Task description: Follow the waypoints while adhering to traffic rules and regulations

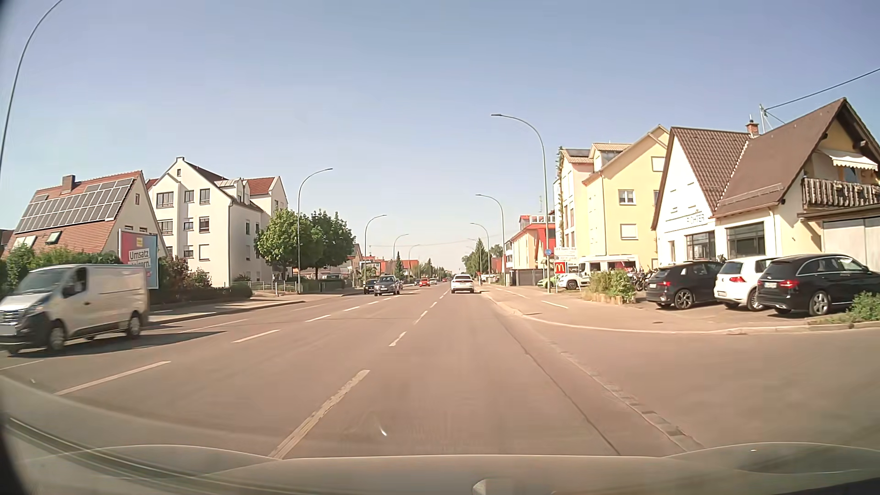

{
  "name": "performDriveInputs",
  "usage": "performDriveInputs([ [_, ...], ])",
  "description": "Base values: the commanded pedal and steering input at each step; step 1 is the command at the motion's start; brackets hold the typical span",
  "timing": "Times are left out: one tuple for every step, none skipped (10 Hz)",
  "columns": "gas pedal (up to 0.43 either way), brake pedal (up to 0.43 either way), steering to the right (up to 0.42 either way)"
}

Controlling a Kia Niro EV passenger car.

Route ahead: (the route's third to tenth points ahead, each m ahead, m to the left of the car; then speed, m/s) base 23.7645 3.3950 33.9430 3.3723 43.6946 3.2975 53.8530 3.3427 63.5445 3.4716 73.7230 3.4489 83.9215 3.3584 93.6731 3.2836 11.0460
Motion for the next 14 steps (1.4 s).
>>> performDriveInputs([
  [0.138, 0.0, -0.003],
  [0.15, 0.0, -0.003],
  [0.177, 0.0, -0.002],
  [0.177, 0.0, -0.002],
  [0.177, 0.0, -0.001],
  [0.157, 0.0, -0.002],
  [0.157, 0.0, -0.002],
  [0.157, 0.0, -0.002],
  [0.157, 0.0, -0.002],
  [0.157, 0.0, -0.002],
  [0.169, 0.0, -0.002],
  [0.169, 0.0, -0.002],
  [0.169, 0.0, -0.002],
  [0.169, 0.0, -0.003],
])
